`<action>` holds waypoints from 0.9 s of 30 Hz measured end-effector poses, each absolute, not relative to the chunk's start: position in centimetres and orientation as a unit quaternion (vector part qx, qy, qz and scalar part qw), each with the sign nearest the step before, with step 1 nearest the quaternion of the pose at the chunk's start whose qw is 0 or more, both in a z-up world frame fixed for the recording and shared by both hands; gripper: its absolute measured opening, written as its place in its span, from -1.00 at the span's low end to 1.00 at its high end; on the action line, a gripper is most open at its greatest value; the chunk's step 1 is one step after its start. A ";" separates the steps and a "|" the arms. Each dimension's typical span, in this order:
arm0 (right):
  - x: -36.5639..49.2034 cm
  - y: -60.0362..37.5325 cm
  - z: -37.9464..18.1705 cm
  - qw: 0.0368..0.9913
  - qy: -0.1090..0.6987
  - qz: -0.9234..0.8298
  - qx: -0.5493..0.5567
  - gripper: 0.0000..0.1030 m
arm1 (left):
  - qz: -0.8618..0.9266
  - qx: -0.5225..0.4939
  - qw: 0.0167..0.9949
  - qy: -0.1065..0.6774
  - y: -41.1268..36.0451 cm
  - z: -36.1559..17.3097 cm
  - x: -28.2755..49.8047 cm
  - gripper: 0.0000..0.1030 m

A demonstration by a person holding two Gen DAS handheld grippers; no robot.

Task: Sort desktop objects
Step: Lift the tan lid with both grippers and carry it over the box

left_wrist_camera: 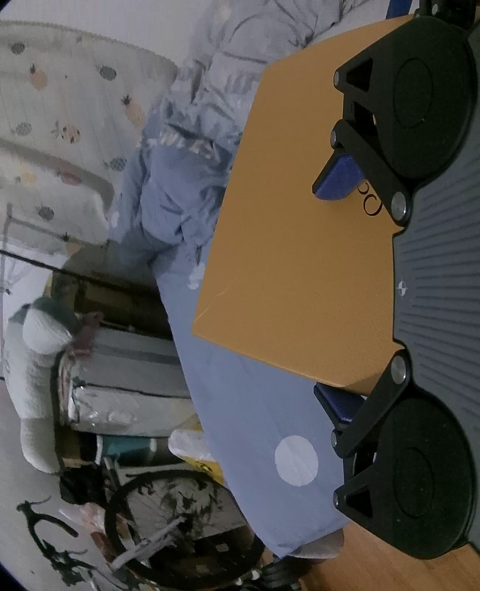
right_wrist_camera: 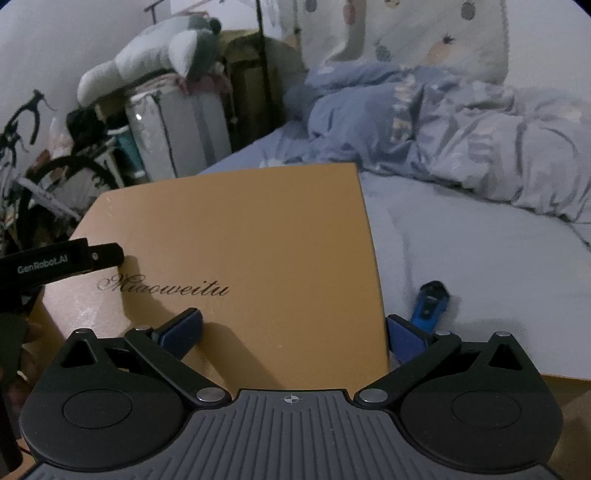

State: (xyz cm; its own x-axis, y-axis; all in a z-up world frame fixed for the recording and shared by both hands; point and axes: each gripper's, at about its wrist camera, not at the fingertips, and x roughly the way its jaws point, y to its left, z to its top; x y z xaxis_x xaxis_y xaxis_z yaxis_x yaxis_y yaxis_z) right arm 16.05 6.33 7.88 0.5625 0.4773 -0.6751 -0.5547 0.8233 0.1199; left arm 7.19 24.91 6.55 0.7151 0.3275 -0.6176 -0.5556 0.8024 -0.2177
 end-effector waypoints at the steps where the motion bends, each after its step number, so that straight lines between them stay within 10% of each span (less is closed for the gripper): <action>1: 15.8 5.8 8.2 0.884 0.362 0.290 -0.052 1.00 | 0.241 -0.197 0.906 0.287 24.6 6.8 7.1 1.00; 27: 9.8 -12.1 14.5 0.933 0.302 0.196 -0.017 1.00 | 0.125 -0.160 0.947 0.249 11.3 11.8 7.1 1.00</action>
